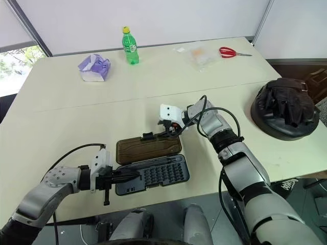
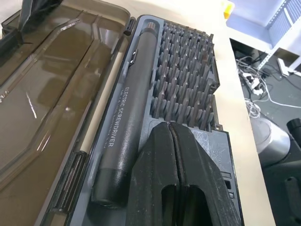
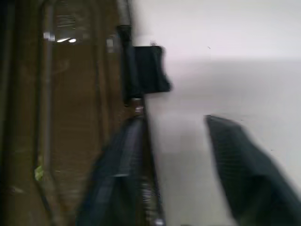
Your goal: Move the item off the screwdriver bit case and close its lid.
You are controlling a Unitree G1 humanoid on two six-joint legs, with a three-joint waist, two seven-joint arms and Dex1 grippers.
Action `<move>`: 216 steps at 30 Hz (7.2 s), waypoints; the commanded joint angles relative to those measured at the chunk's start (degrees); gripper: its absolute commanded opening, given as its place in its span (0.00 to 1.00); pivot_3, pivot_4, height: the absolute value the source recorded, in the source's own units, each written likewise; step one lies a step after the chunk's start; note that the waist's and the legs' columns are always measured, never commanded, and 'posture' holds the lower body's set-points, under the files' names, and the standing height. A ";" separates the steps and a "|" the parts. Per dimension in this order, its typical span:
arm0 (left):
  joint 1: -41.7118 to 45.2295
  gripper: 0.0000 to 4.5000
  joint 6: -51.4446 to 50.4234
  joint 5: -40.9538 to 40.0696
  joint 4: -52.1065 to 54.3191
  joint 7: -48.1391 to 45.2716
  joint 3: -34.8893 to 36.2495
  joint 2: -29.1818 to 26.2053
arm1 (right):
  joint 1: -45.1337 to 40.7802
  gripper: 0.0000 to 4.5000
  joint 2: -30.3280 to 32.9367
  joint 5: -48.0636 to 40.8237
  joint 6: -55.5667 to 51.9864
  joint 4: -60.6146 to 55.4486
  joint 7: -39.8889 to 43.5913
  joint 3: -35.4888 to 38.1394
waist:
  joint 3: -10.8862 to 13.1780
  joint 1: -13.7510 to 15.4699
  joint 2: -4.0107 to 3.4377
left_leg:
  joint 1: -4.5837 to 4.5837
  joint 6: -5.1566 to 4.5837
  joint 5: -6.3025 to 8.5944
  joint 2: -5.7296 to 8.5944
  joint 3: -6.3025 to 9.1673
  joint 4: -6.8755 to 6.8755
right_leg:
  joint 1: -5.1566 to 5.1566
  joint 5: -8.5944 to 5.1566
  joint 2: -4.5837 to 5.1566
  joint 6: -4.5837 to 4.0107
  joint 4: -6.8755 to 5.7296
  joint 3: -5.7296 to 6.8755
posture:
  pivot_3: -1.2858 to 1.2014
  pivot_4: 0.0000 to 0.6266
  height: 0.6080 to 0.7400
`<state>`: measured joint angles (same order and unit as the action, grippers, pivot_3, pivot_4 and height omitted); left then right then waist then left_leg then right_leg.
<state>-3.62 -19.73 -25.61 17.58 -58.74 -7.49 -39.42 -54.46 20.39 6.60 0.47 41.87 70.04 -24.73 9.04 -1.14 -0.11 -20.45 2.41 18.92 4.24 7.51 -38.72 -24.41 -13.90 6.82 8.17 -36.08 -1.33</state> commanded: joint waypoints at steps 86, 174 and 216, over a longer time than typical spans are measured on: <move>19.47 0.00 -24.05 -16.07 -3.69 -0.74 10.78 0.28 | 14.68 0.87 23.87 -14.90 -34.13 -67.50 -3.36 19.71 | -0.09 0.32 0.03 | -0.82 0.22 -0.13 -0.05 0.10 0.51 | -0.71 0.02 0.01 -0.03 0.55 0.17 | 0.52 0.24 1.00; 30.42 0.00 -9.77 9.17 -25.72 -9.98 -13.36 13.84 | 45.19 0.01 21.67 -19.43 -45.61 -80.06 -32.49 -0.87 | -0.15 0.59 0.26 | -0.02 0.01 -0.03 -0.03 -0.01 0.47 | 0.10 0.03 0.00 -0.01 0.69 0.19 | 0.52 0.24 1.00; 26.29 0.00 -26.51 -8.97 -1.85 -6.24 12.28 -0.44 | 41.58 0.01 43.04 -38.27 -47.49 -83.23 -10.27 34.48 | -0.09 0.54 0.49 | -0.07 -0.08 0.01 -0.09 0.00 0.51 | 0.07 0.03 -0.02 -0.01 0.72 0.20 | 0.52 0.24 1.00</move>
<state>23.72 -43.92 -31.04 10.36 -65.05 1.28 -37.88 -10.85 62.44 -30.11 -48.06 -42.63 58.26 7.04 8.95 -0.60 0.38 -20.52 2.33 18.93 4.15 7.50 -38.21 -24.33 -13.87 6.81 8.16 -35.35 -1.13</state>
